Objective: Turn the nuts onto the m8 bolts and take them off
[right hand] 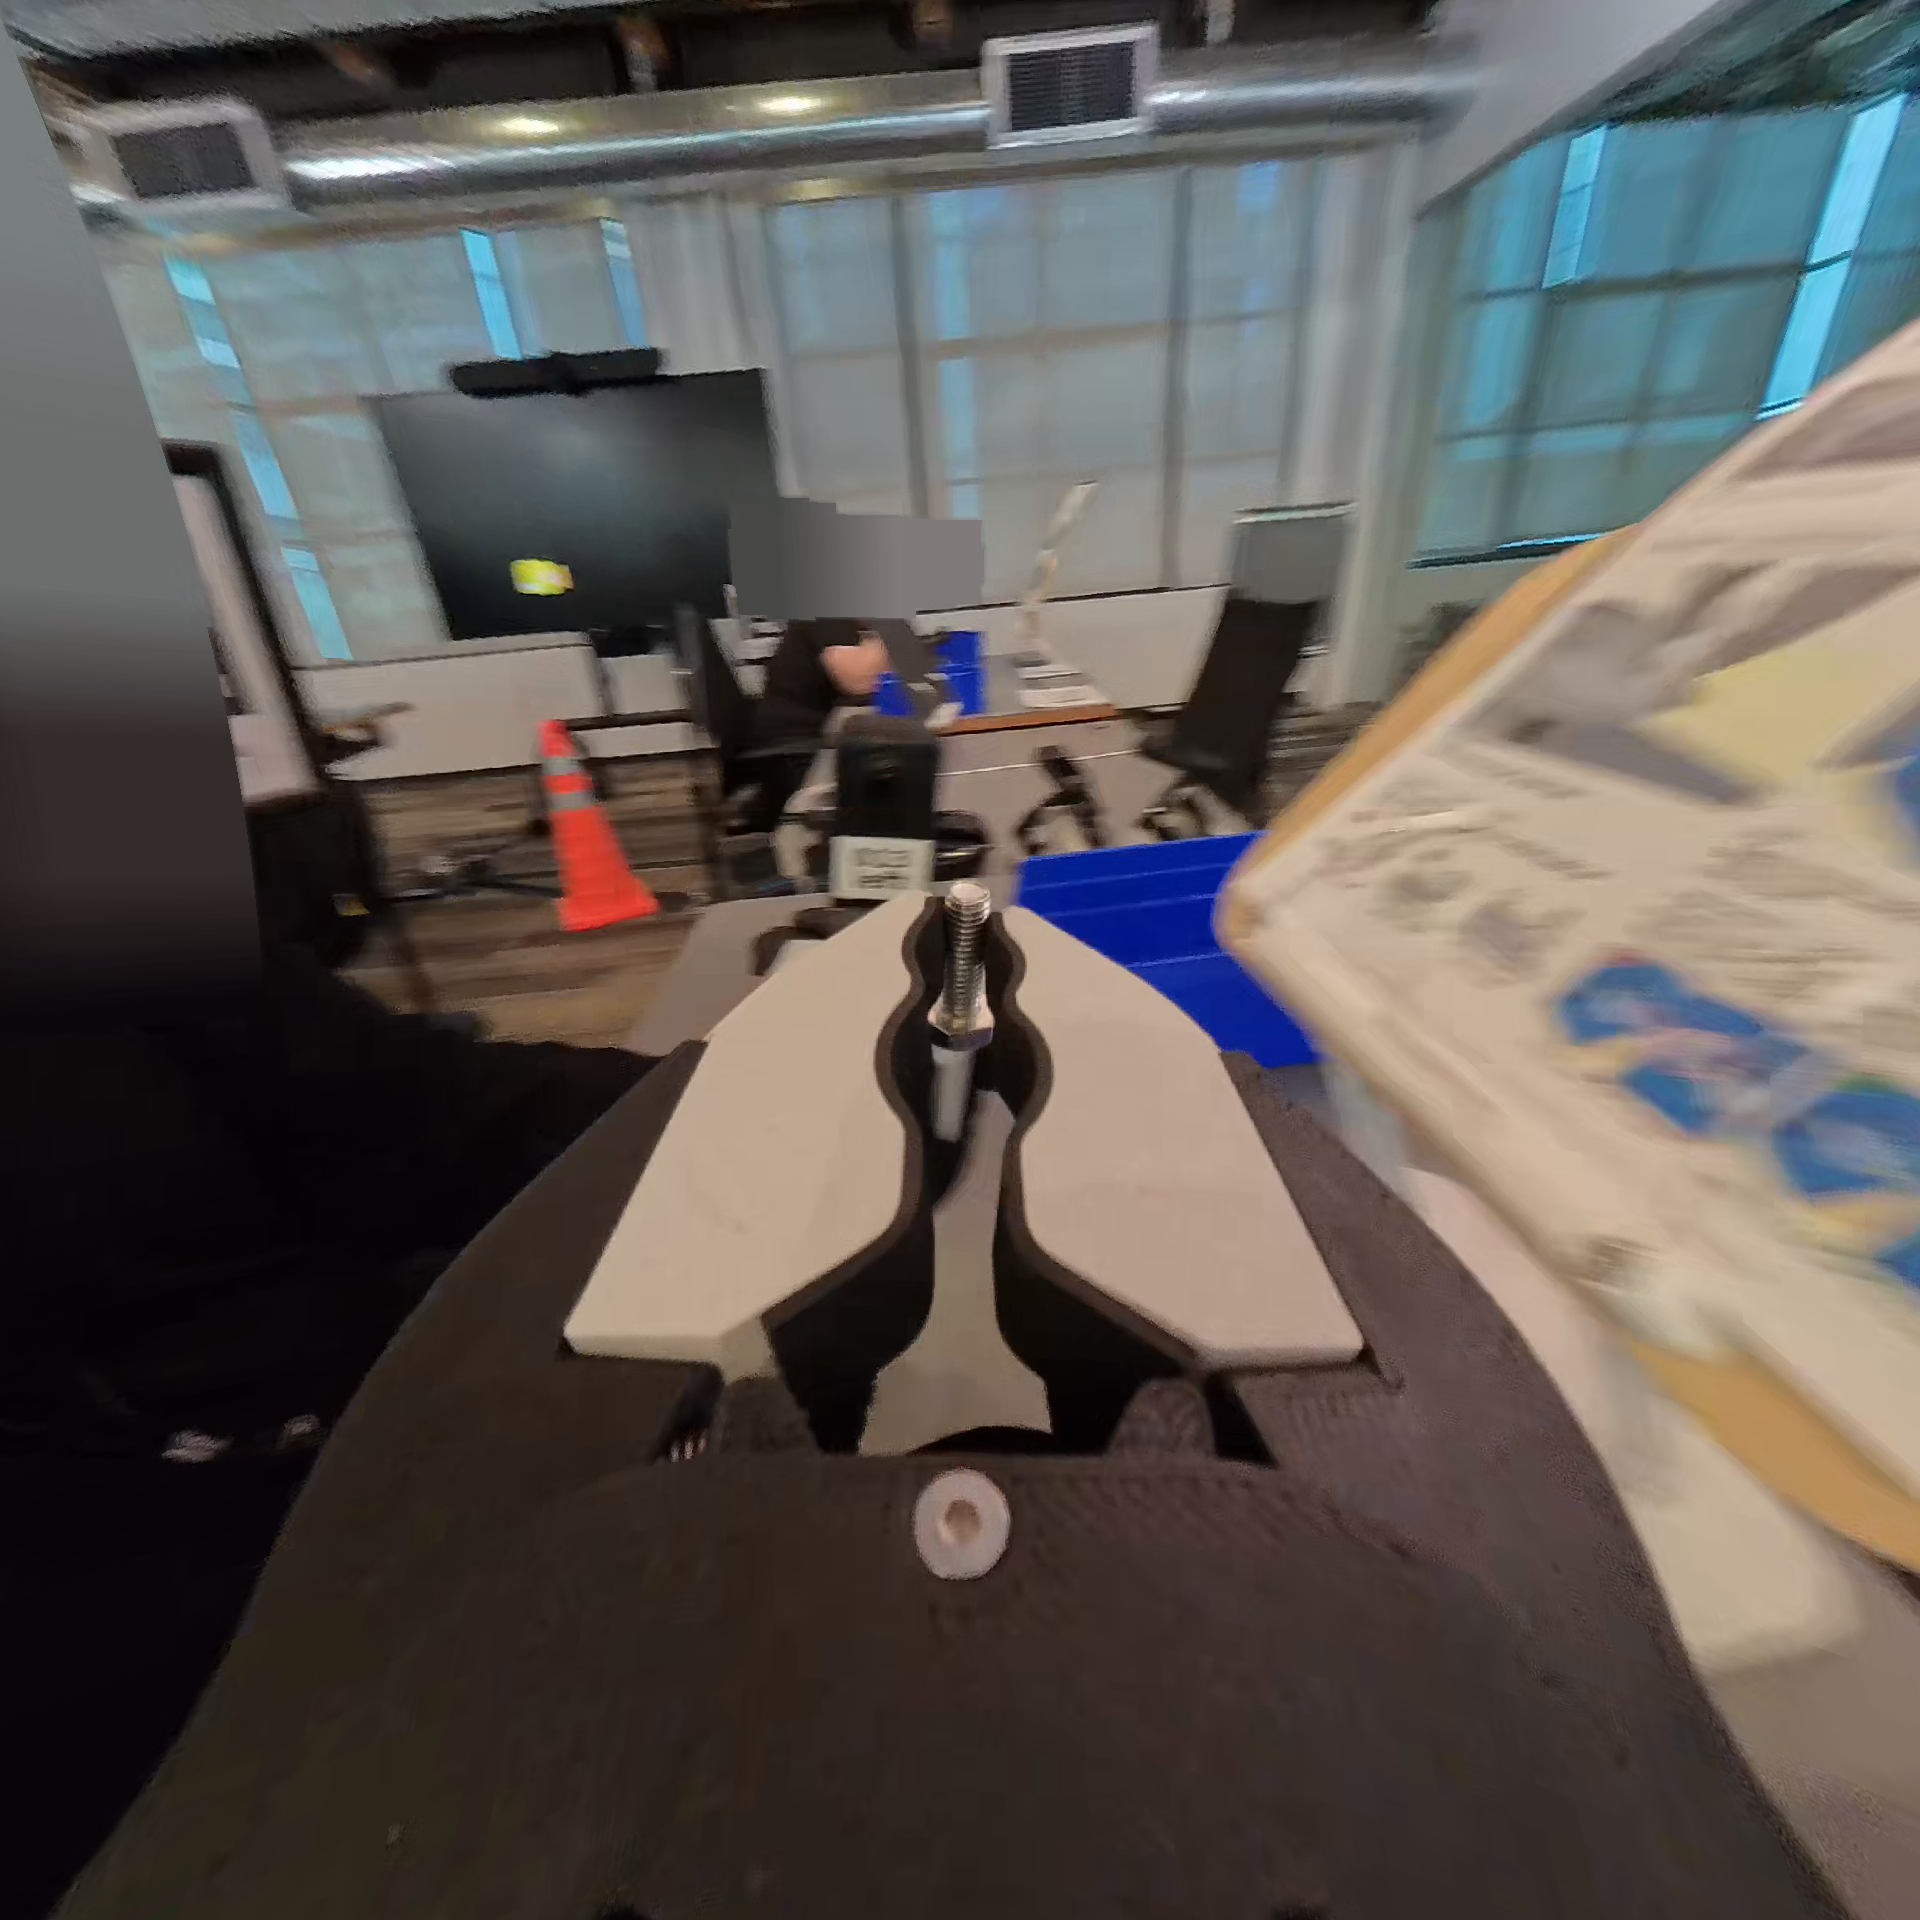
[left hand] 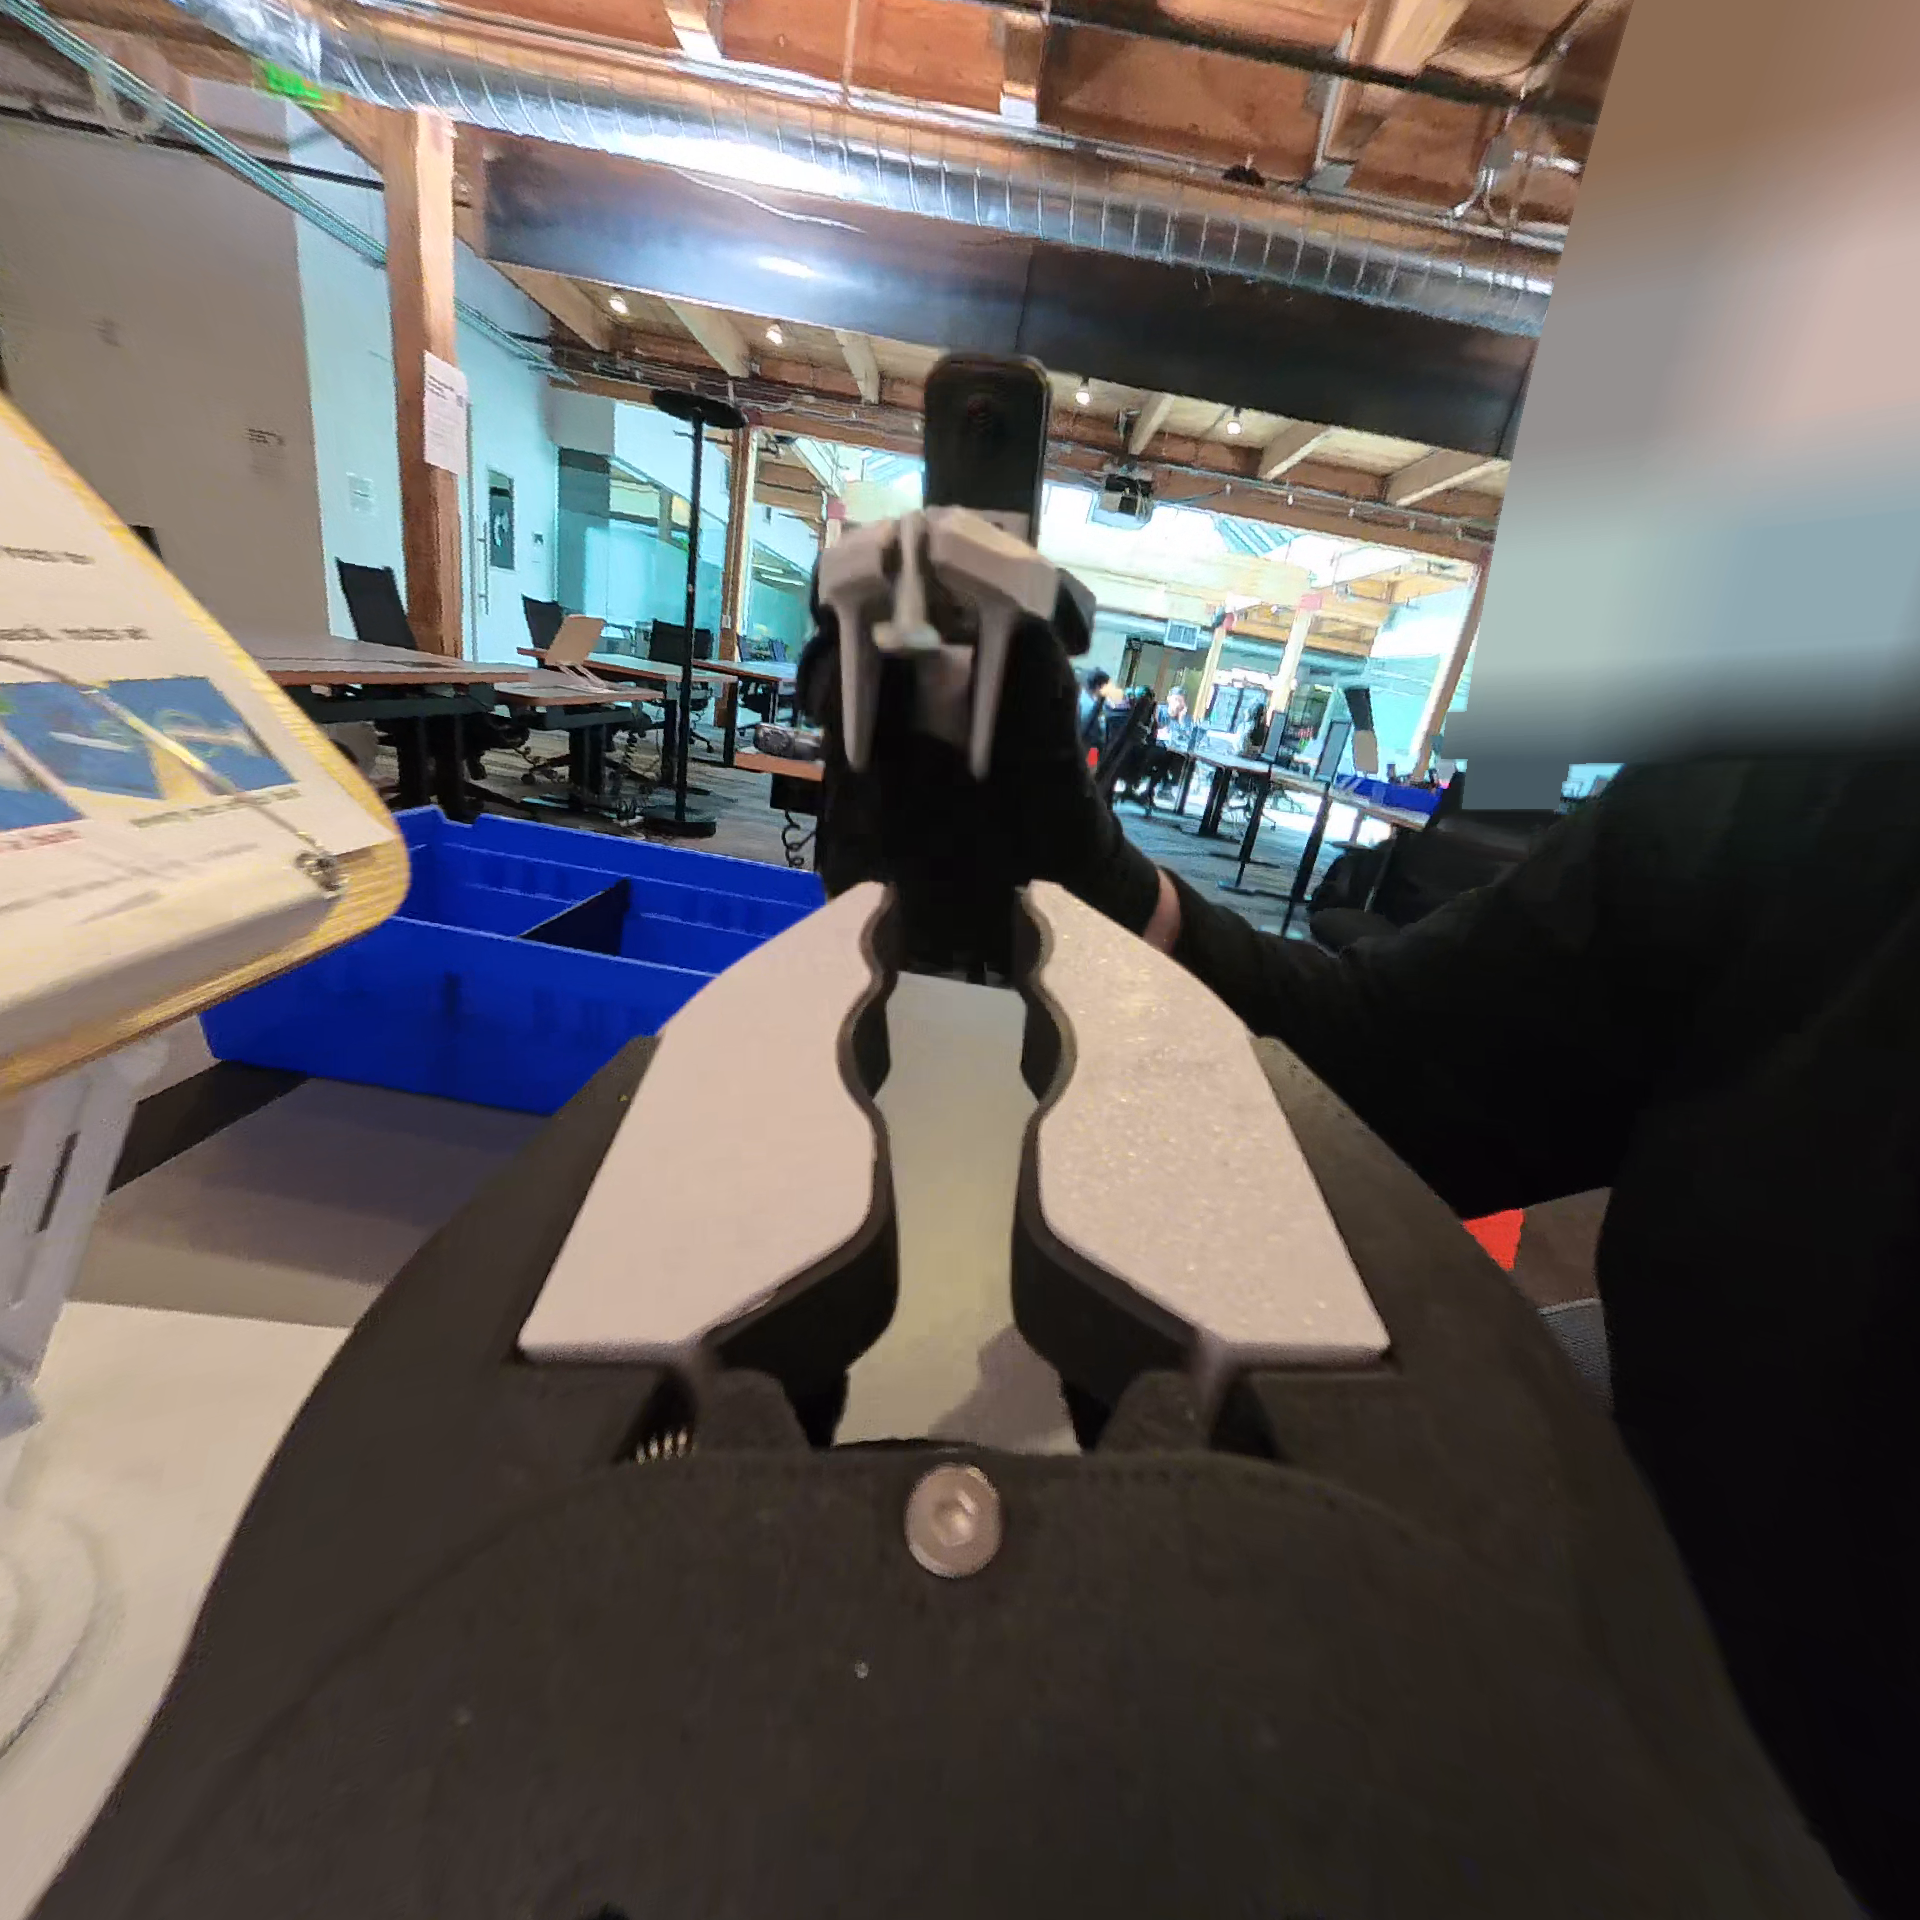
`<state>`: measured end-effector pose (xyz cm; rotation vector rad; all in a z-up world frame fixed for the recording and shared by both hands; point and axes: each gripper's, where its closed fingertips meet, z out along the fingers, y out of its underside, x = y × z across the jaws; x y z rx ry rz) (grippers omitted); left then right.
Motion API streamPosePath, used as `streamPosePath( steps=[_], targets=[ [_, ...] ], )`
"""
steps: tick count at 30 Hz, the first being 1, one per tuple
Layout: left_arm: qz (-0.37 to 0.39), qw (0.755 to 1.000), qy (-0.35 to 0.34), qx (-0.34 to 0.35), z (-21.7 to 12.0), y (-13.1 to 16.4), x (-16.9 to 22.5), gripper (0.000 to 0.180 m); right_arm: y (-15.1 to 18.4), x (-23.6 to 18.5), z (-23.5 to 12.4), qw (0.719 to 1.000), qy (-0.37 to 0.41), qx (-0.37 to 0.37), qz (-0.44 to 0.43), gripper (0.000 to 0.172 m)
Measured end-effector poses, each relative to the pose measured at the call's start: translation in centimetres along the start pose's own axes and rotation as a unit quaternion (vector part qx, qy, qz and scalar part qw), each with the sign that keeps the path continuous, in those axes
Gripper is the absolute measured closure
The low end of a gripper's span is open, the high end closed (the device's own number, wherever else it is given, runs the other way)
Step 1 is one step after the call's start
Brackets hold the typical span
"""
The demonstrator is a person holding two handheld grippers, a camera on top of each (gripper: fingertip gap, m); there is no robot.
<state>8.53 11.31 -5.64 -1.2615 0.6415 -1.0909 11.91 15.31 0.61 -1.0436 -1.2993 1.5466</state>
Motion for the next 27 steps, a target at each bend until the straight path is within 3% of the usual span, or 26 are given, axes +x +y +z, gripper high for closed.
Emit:
streamPosePath(
  steps=[2,5,9,11,16,25,27],
  targets=[
    [0.002,1.000,-0.025,-0.010,-1.1,0.2,-1.0,0.180,-1.8,3.9,-3.6,0.996,0.084,-0.024,-0.024,0.164],
    [0.011,0.995,-0.089,-0.053,-2.2,1.7,-3.3,0.180,-1.3,12.8,-10.4,0.960,0.248,-0.121,-0.039,0.165],
    [0.007,0.993,-0.098,-0.060,-2.1,2.4,-3.9,0.180,4.6,22.8,-18.2,0.896,0.364,-0.250,0.054,0.164],
    [0.014,0.991,-0.110,-0.077,-2.1,3.0,-4.3,0.180,9.2,25.8,-21.1,0.847,0.397,-0.340,0.092,0.164],
    [0.009,0.990,-0.113,-0.086,-2.3,3.7,-4.8,0.180,16.1,28.3,-23.7,0.768,0.411,-0.469,0.145,0.164],
    [-0.002,0.988,-0.119,-0.094,-2.6,4.3,-5.5,0.180,18.1,31.2,-25.3,0.713,0.420,-0.520,0.213,0.163],
    [-0.006,0.988,-0.120,-0.093,-2.6,4.3,-5.6,0.180,18.2,32.0,-26.5,0.694,0.446,-0.526,0.205,0.129]
  ],
)
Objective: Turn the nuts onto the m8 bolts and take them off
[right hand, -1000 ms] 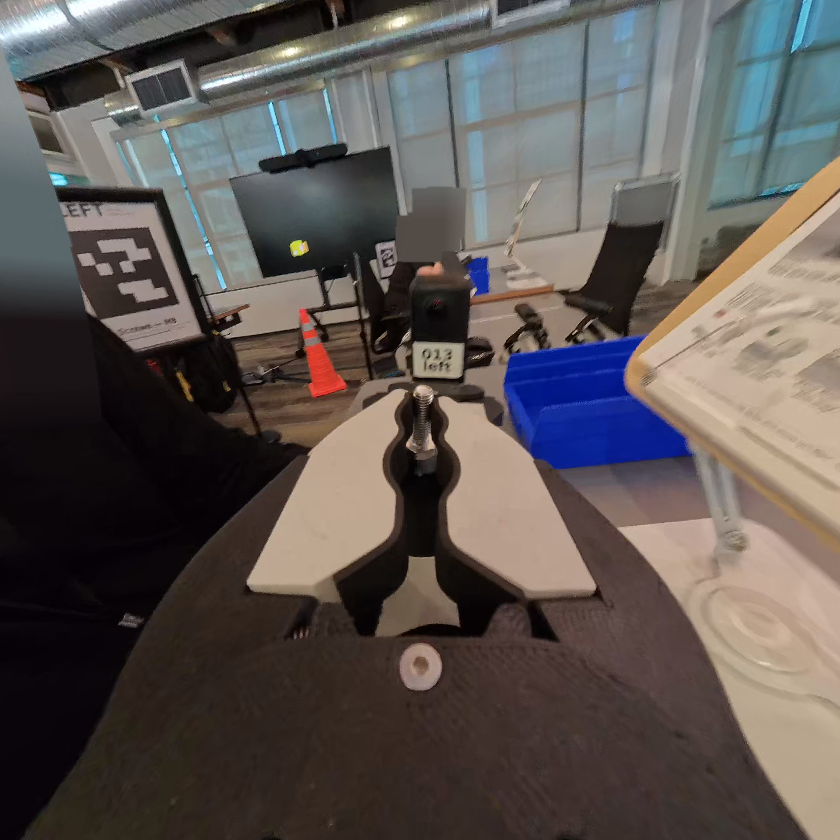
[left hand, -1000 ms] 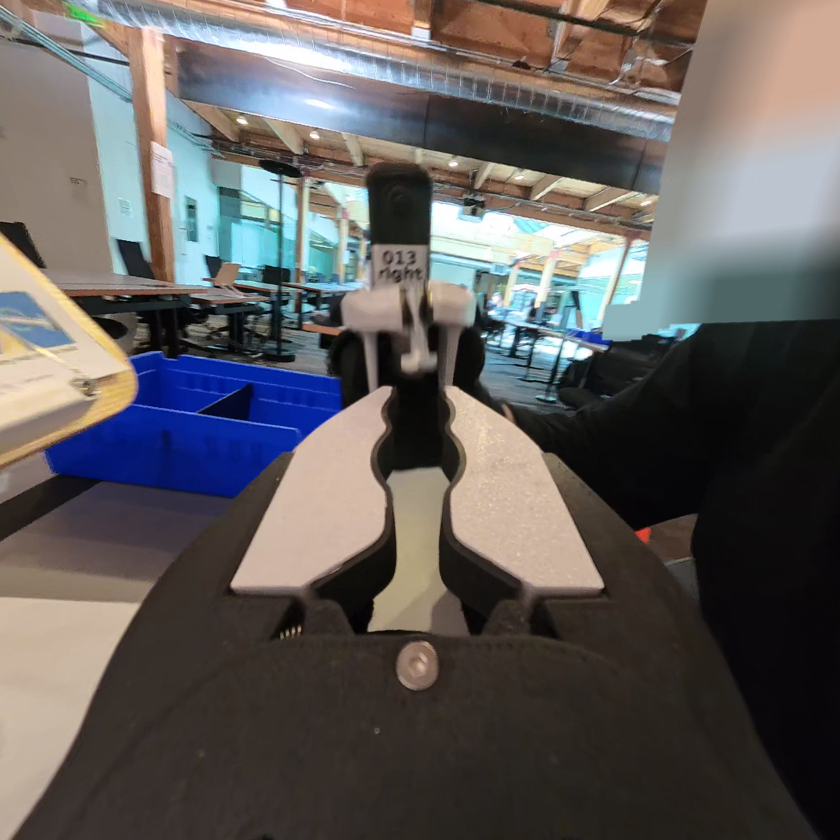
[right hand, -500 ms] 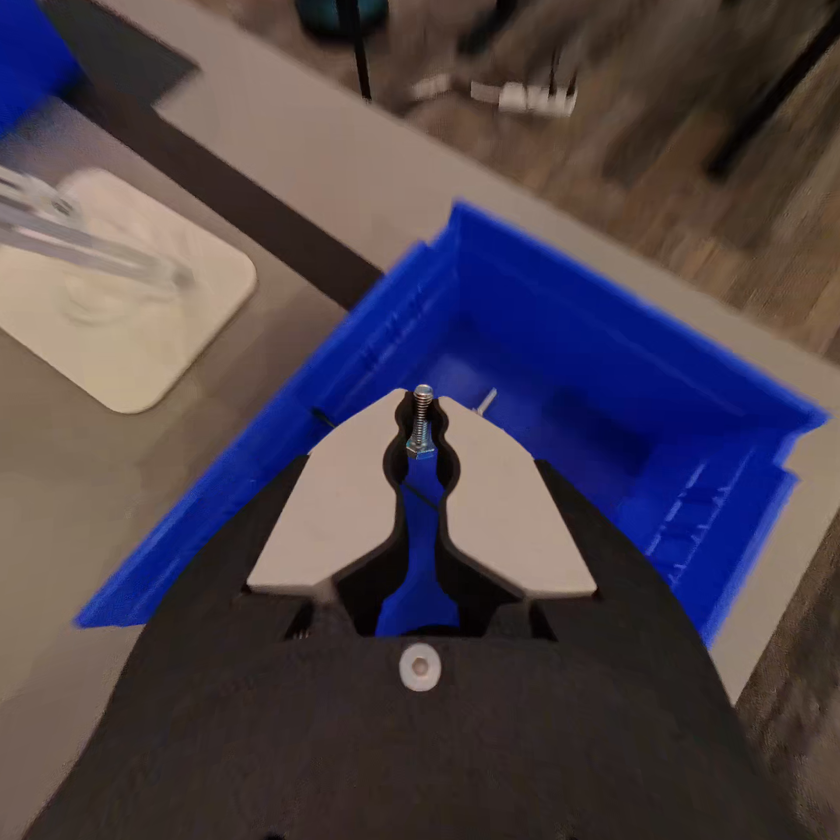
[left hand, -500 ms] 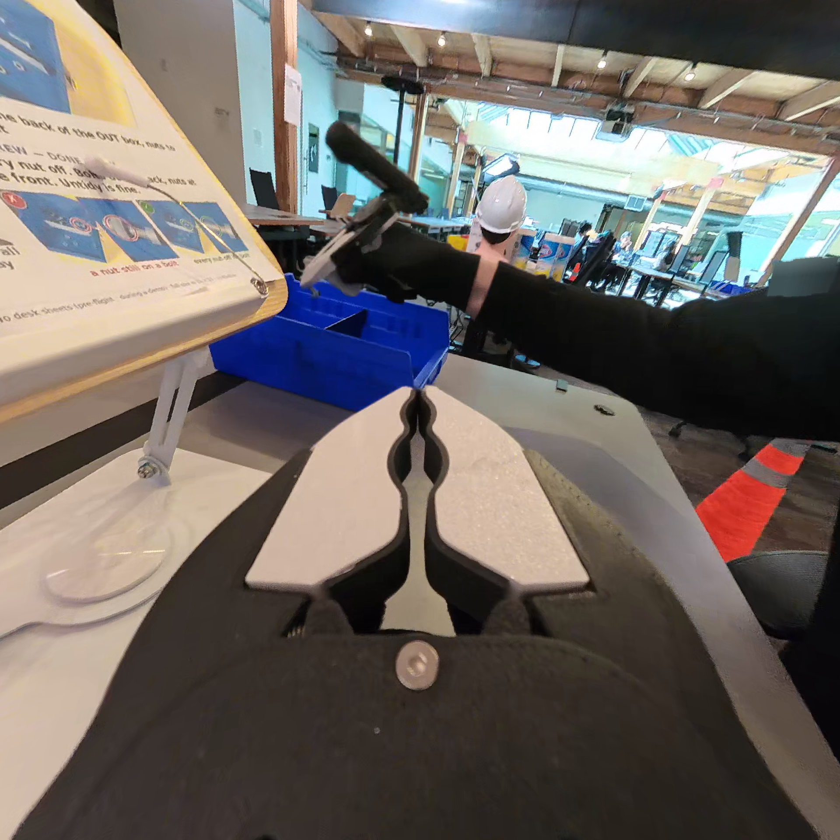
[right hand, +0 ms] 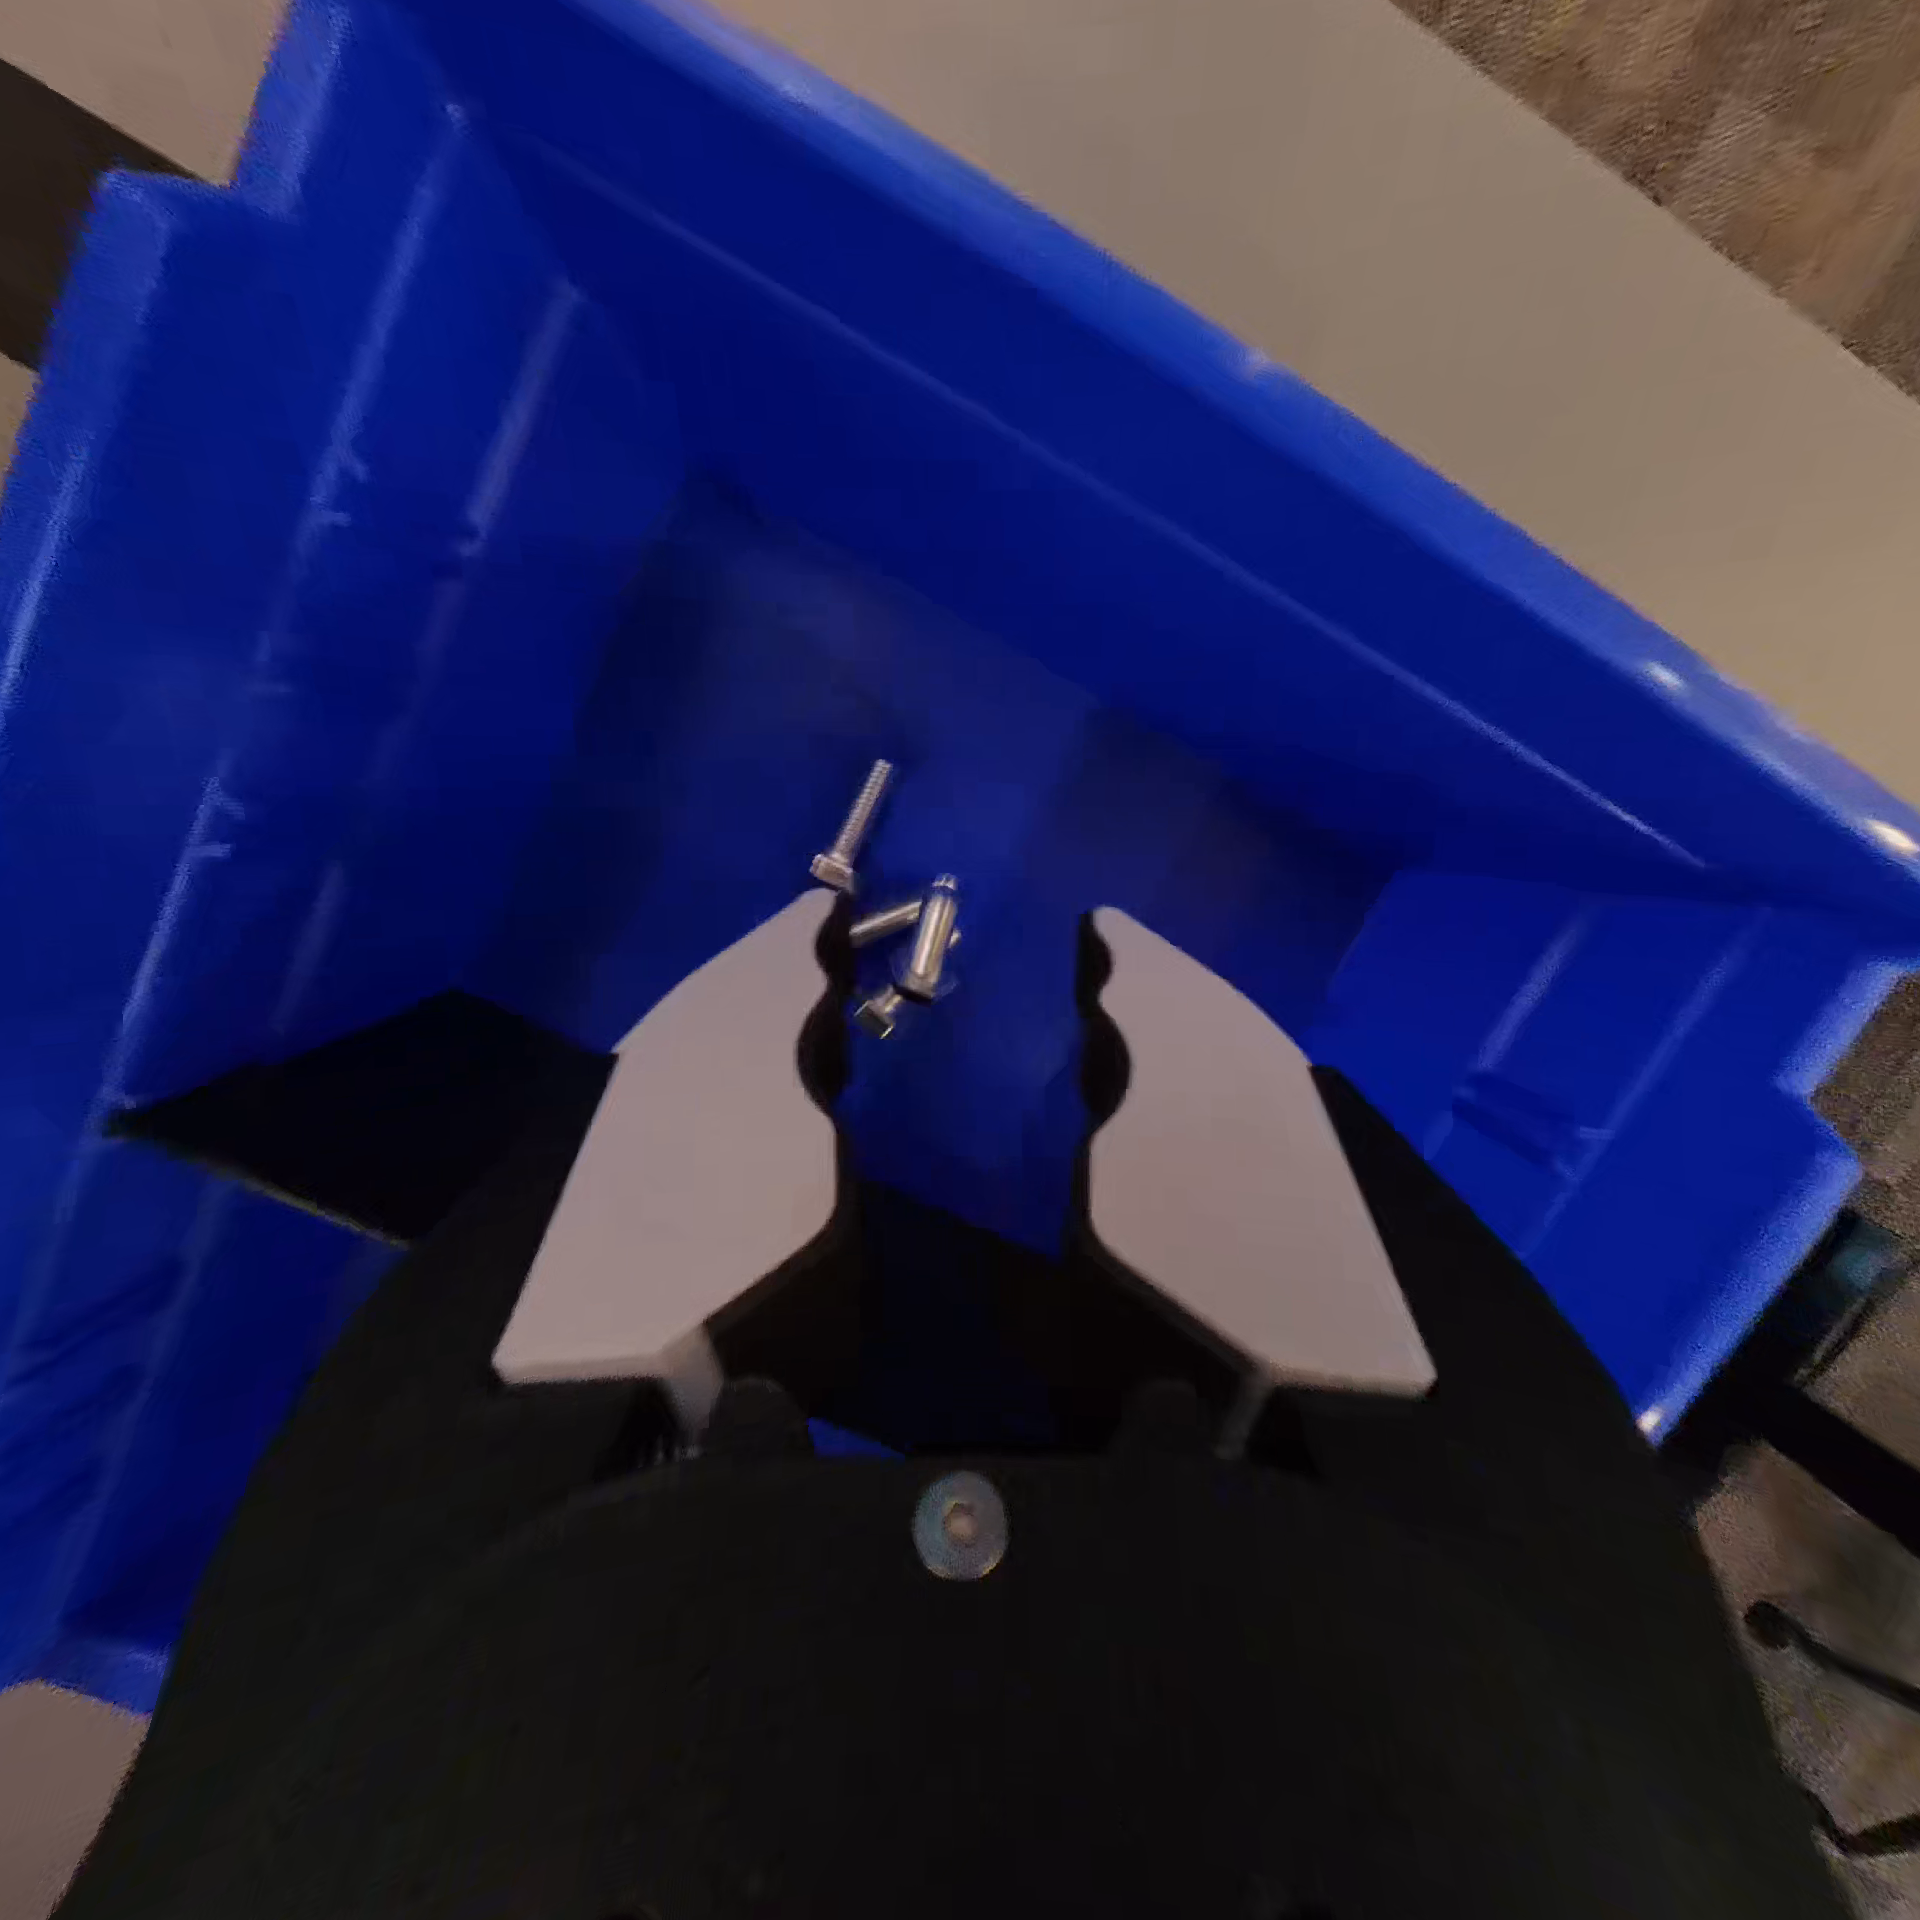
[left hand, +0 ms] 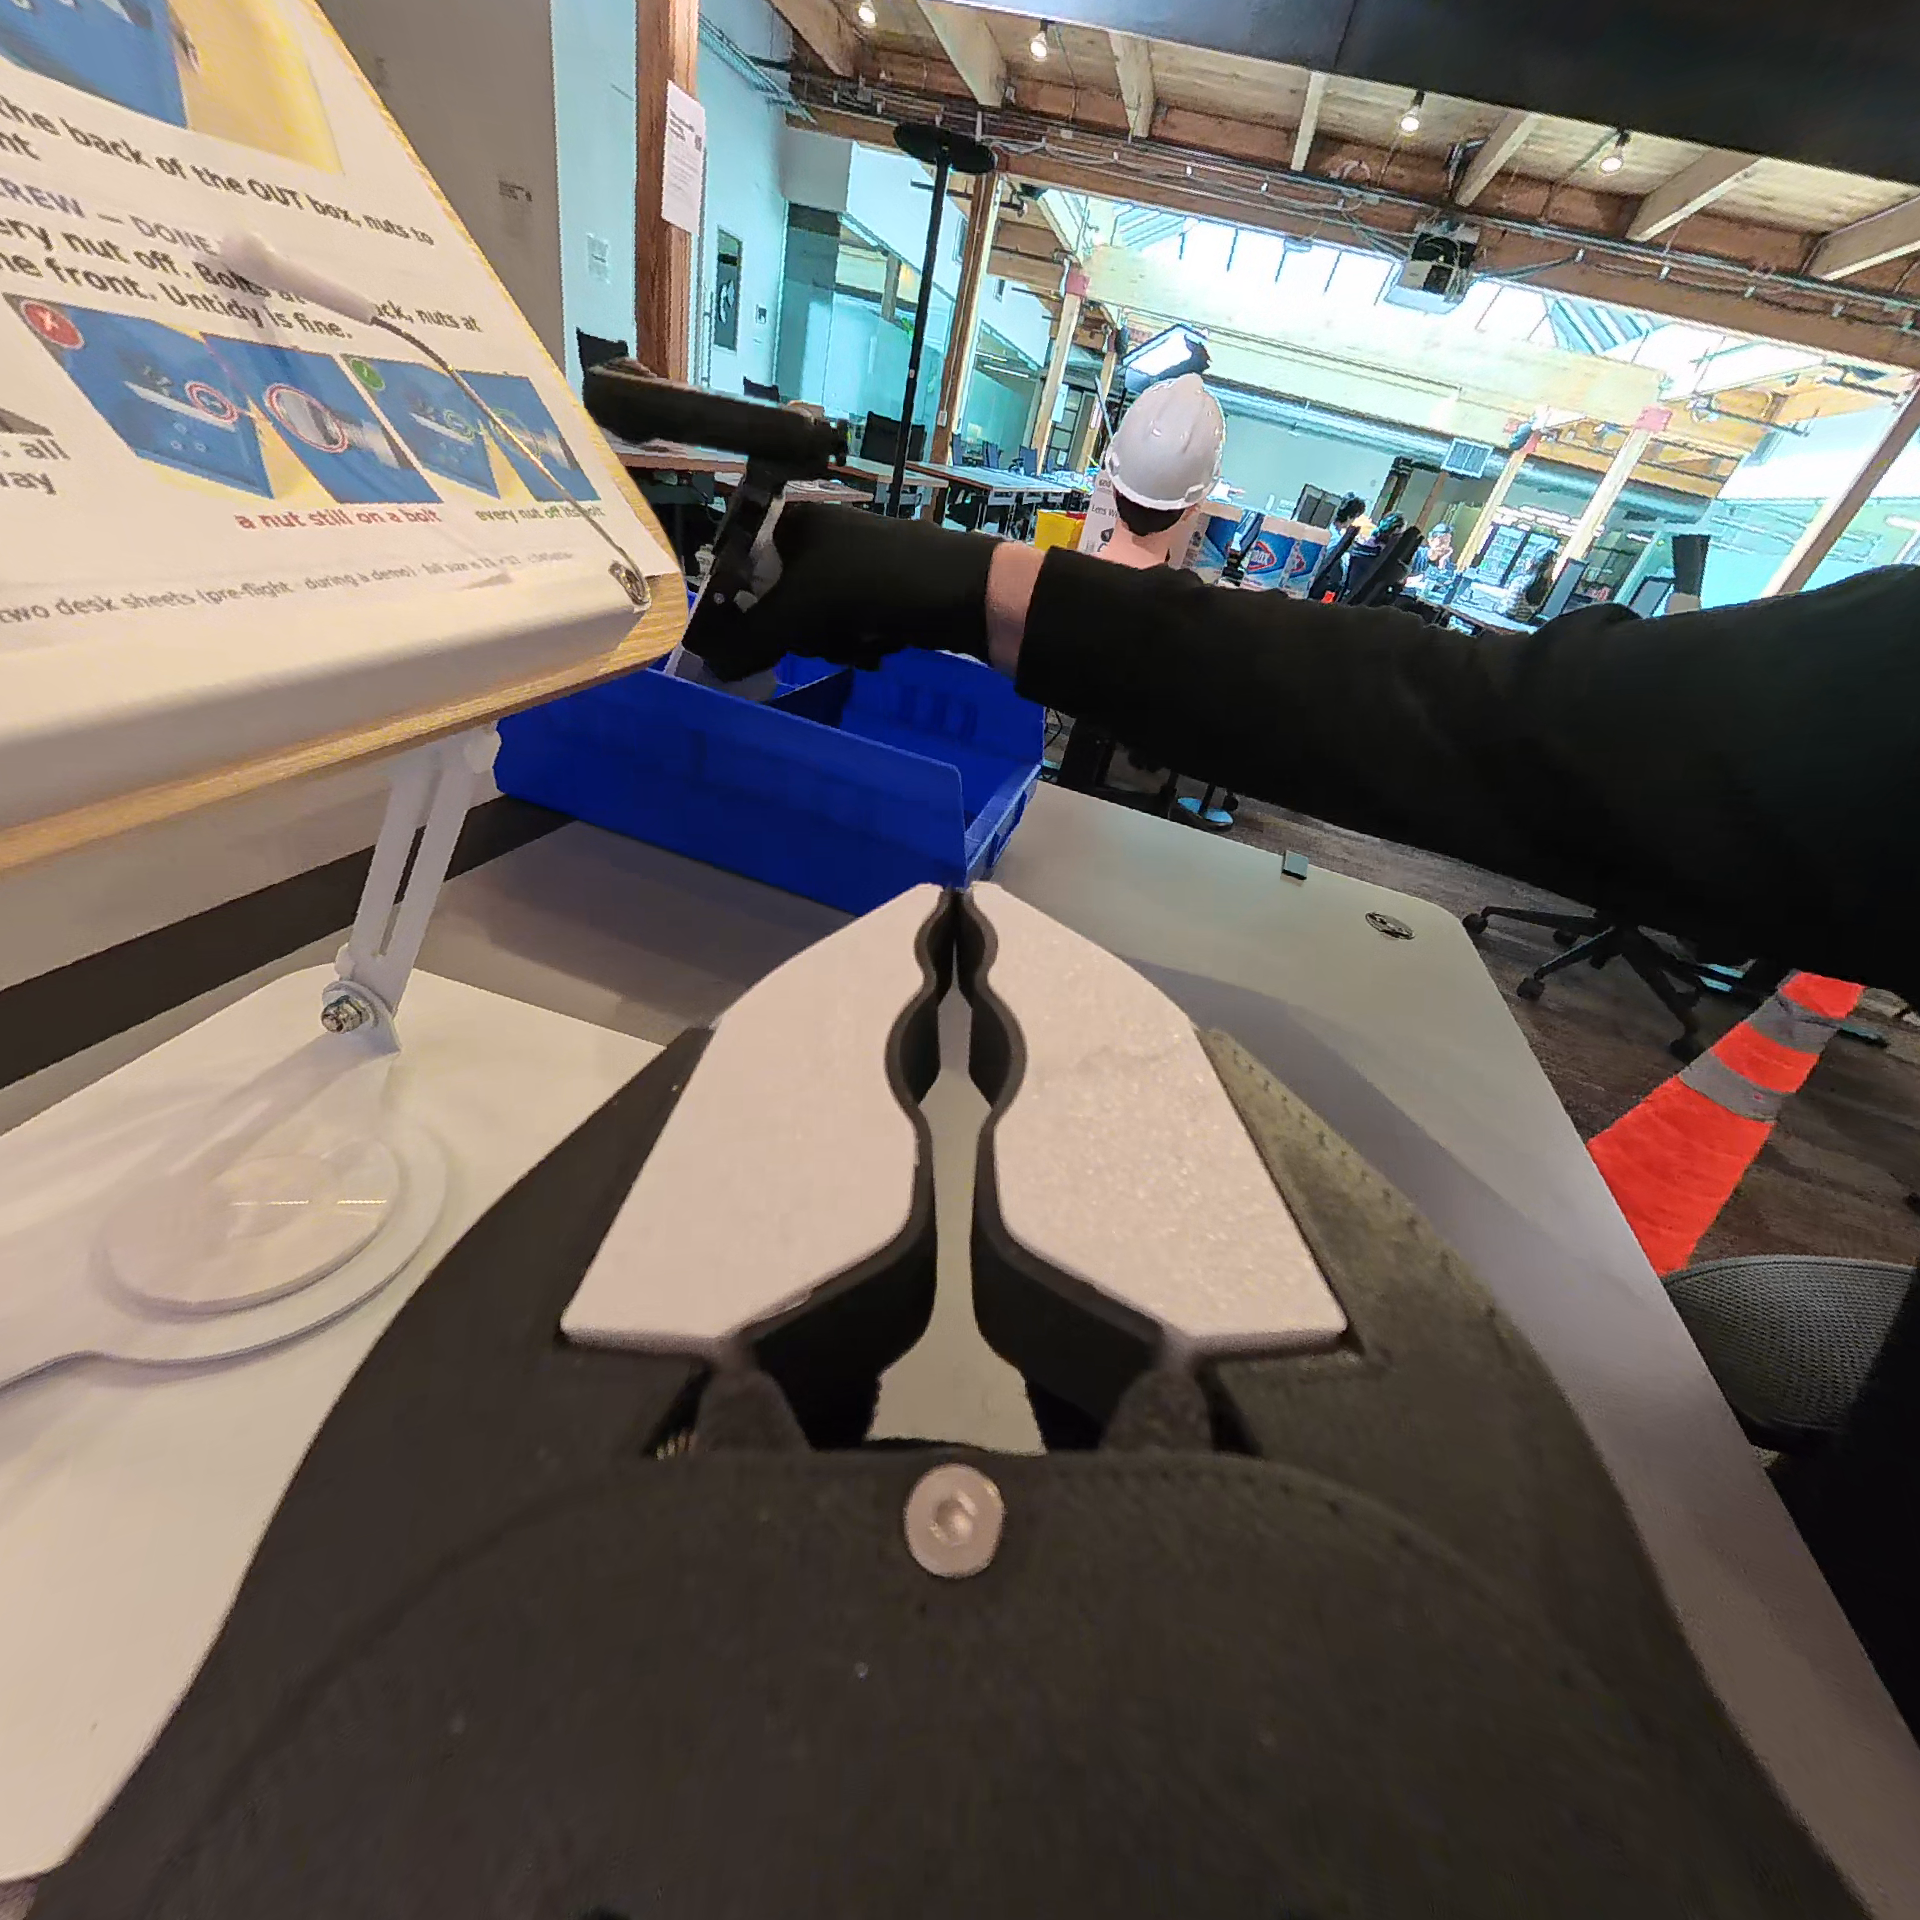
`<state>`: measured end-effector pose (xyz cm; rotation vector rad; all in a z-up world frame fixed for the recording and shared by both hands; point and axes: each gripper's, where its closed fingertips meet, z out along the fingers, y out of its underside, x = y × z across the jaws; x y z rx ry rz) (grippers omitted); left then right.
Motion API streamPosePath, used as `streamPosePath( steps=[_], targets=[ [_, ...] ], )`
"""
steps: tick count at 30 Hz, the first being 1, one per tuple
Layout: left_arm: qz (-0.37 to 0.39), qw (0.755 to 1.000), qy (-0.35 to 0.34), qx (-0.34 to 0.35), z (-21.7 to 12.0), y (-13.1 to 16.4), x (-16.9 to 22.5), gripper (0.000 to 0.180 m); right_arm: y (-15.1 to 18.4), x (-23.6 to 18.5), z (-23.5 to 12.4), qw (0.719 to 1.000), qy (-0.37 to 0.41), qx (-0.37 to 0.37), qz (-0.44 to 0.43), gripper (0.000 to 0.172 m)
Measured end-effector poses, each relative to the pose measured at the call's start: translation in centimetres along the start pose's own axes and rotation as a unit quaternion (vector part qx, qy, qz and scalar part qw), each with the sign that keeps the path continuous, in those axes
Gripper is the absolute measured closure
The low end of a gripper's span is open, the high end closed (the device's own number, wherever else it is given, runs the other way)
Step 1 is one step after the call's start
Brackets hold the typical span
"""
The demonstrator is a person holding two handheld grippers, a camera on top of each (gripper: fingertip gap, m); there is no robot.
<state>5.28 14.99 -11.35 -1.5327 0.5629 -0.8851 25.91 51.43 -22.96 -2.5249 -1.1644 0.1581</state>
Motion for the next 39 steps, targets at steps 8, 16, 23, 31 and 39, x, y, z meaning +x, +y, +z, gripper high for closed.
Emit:
streamPosePath(
  steps=[8,16,23,31,39],
  targets=[
    [0.001,1.000,-0.015,0.008,-0.5,-0.4,-0.4,0.180,-0.5,-2.2,-8.0,0.989,0.007,0.149,-0.021,0.126],
    [0.020,0.996,-0.076,0.029,-4.4,-2.0,-0.7,0.180,7.2,-3.7,-16.8,0.960,0.069,0.270,-0.001,0.114],
    [0.019,0.968,-0.243,0.056,-14.5,-2.3,-3.4,0.168,15.7,-2.4,-16.4,0.948,0.095,0.292,0.085,0.115],
    [0.013,0.889,-0.445,0.106,-29.6,-3.8,-7.6,0.137,18.9,-0.7,-15.4,0.926,0.107,0.327,0.154,0.112],
    [0.015,0.805,-0.589,0.069,-39.5,-3.8,-10.9,0.107,18.7,0.2,-15.6,0.912,0.118,0.355,0.167,0.115]
  ],
)
